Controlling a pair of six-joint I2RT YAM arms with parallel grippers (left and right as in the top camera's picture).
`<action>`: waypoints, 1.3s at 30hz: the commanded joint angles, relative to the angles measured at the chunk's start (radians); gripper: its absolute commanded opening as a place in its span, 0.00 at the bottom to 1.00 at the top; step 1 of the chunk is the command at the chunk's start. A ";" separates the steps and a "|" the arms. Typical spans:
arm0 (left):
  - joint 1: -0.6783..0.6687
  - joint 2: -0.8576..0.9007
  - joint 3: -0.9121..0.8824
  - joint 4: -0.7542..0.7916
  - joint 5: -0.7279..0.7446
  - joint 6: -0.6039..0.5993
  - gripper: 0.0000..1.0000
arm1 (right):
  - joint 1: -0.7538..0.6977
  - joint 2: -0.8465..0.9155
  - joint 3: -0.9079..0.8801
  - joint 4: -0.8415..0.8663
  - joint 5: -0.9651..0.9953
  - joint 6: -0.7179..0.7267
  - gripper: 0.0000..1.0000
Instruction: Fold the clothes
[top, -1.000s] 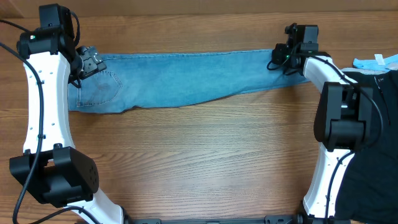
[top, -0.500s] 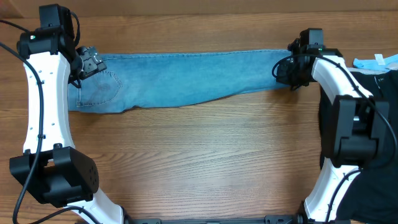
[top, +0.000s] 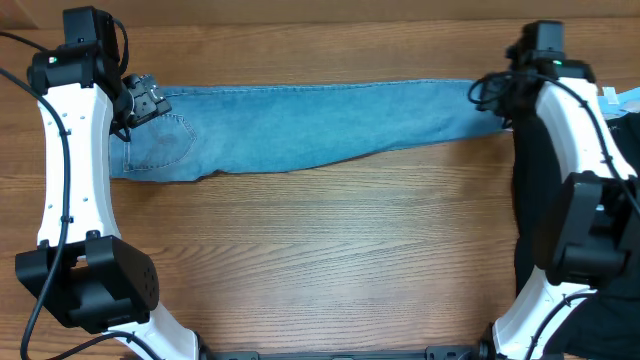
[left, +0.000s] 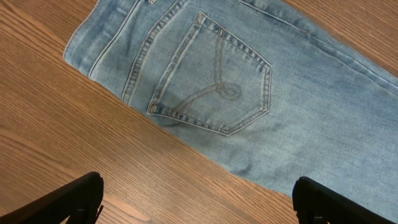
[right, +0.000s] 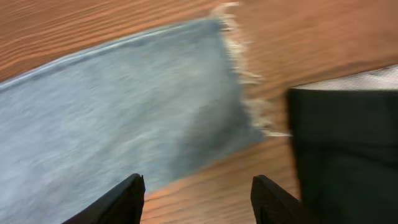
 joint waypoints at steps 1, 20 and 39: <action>0.002 0.004 -0.002 0.001 -0.014 -0.002 1.00 | -0.048 0.046 -0.008 0.014 0.009 0.066 0.59; 0.002 0.004 -0.002 0.002 -0.014 -0.002 1.00 | -0.071 0.259 -0.021 0.123 -0.020 0.063 0.71; 0.002 0.004 -0.002 0.002 -0.014 -0.002 1.00 | 0.011 0.261 -0.022 0.132 -0.095 0.056 0.51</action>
